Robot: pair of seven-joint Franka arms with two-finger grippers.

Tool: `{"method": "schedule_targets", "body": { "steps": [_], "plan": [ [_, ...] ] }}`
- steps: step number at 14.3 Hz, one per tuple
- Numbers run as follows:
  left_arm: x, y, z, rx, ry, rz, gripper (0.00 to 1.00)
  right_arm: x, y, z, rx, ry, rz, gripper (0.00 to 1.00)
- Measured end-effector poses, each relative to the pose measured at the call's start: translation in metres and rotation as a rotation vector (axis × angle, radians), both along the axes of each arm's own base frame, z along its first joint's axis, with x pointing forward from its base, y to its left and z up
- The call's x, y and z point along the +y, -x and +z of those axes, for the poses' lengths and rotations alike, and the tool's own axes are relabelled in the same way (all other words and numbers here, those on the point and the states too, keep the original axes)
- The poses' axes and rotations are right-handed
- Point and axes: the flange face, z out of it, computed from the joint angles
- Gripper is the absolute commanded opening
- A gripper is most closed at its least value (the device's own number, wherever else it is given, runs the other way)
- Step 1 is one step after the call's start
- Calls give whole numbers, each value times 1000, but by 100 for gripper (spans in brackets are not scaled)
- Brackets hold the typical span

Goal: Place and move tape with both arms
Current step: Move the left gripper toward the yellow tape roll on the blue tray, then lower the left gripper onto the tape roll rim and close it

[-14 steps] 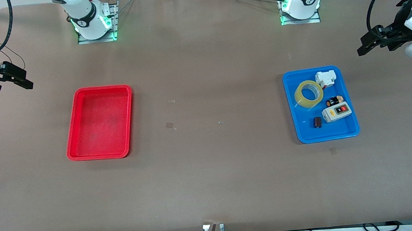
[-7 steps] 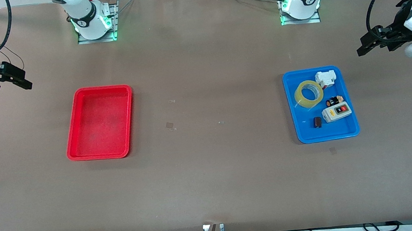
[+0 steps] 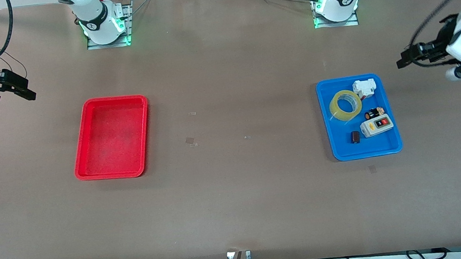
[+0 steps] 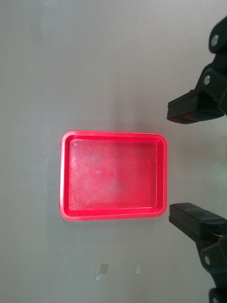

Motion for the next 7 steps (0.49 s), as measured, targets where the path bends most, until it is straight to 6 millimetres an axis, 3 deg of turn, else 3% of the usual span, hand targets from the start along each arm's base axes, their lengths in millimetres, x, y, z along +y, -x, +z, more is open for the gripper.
{"method": "schedule_targets", "body": {
  "steps": [3,7],
  "plan": [
    [30,-11,-63,21,42,70,100,0,0,1,-1,0,0,99],
    [27,-7,-143,-34,41,84,100,-1,0,1,-2,0,-2,99]
  ]
}}
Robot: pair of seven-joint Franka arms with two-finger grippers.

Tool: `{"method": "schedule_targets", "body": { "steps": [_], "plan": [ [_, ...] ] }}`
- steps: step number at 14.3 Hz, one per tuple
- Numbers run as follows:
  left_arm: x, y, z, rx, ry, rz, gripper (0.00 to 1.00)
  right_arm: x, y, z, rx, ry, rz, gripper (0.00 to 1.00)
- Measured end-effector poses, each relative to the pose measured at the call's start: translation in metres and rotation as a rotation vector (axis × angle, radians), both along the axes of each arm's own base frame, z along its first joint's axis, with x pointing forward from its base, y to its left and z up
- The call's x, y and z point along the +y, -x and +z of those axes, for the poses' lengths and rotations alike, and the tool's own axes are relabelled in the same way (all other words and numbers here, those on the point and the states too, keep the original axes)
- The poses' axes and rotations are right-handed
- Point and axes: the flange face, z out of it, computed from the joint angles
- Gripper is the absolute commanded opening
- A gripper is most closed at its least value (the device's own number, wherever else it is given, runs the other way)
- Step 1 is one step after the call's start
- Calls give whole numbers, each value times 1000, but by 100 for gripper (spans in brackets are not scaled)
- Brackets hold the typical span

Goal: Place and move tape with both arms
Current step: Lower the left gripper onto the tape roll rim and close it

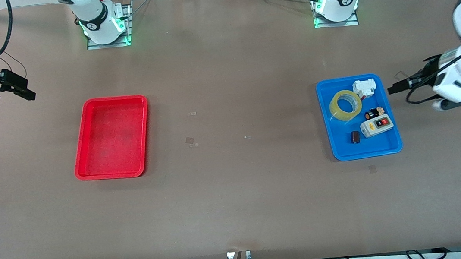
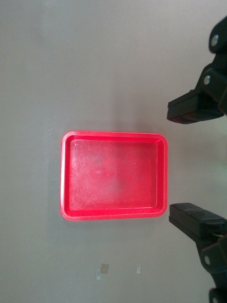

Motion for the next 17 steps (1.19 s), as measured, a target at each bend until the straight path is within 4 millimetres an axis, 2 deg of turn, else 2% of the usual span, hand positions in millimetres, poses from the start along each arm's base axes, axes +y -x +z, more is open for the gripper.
{"method": "schedule_targets", "body": {
  "steps": [4,6,10,13,17],
  "plan": [
    [-25,22,-75,-86,-12,-26,100,-2,0,0,0,0,-4,99],
    [-32,36,-103,-105,-17,-35,100,-3,0,0,0,0,-5,99],
    [-37,44,-138,-78,-51,-97,100,-3,0,1,-3,0,-5,99],
    [-41,43,-159,-70,-49,-111,100,-3,0,1,-2,0,-5,99],
    [-56,44,-182,-57,-40,-137,100,-3,-1,-1,2,0,-5,99]
  ]
}}
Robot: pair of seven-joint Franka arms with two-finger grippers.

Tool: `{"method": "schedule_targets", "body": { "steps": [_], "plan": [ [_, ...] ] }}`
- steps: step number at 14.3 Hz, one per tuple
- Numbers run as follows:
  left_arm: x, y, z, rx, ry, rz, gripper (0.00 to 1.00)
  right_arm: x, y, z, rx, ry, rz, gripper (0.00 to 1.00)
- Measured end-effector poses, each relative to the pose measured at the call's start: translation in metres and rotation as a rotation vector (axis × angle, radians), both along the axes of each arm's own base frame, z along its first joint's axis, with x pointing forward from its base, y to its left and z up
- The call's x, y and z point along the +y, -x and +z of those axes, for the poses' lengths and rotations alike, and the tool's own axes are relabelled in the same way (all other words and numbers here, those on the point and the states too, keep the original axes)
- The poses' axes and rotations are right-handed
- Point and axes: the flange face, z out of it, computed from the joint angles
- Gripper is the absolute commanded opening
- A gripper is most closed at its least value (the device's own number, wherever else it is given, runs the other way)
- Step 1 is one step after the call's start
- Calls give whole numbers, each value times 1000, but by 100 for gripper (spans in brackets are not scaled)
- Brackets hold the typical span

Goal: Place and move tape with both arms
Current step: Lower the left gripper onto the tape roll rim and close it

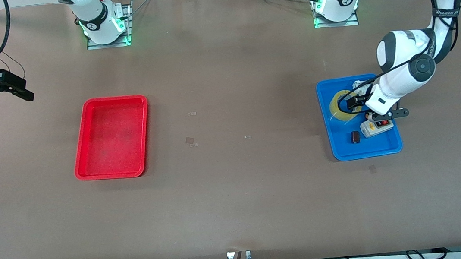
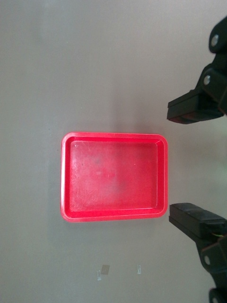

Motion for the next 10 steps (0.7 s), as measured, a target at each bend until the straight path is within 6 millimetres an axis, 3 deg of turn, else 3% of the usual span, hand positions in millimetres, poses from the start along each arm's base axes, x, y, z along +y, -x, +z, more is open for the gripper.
{"method": "schedule_targets", "body": {
  "steps": [8,9,10],
  "plan": [
    [-10,4,-17,29,4,-19,99,0,0,-3,6,0,0,99],
    [-10,4,-19,33,4,-19,86,0,0,-3,6,0,0,99],
    [-10,5,-20,36,4,-19,67,0,0,-3,6,0,0,99]
  ]
}}
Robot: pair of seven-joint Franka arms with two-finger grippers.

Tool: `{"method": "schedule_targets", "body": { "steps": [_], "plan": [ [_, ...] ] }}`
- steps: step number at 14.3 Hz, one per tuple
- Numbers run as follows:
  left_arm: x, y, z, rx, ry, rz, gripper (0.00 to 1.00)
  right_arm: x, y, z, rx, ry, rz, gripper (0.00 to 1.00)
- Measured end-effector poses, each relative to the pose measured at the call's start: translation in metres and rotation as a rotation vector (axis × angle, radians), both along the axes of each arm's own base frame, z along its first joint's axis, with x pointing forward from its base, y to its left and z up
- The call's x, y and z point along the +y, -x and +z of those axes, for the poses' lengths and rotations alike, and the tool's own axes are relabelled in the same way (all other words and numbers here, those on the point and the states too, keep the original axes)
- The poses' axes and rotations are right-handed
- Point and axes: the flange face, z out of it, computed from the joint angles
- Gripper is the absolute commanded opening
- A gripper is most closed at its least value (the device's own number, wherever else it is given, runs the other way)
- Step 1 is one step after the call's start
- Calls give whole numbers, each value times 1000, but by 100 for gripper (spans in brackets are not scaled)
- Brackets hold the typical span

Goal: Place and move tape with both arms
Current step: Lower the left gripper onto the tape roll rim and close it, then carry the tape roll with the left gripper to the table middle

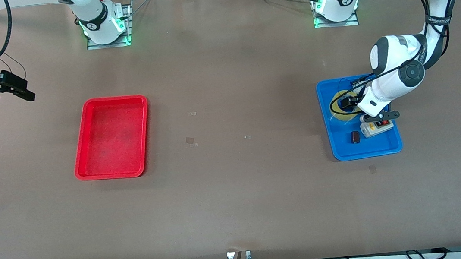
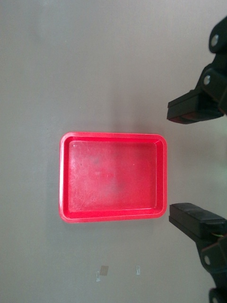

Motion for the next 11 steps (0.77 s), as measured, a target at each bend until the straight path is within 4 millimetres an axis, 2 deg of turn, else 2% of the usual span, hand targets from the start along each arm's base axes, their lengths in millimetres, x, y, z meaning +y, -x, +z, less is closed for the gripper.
{"method": "schedule_targets", "body": {
  "steps": [1,3,6,11],
  "plan": [
    [0,0,-1,2,0,0,51,0,0,0,0,0,0,99],
    [1,0,-2,3,0,0,33,0,0,0,0,0,0,99],
    [3,0,-2,3,-1,-2,13,0,0,0,0,0,0,99],
    [2,-3,1,-5,-1,-2,10,0,0,0,0,0,0,99]
  ]
}}
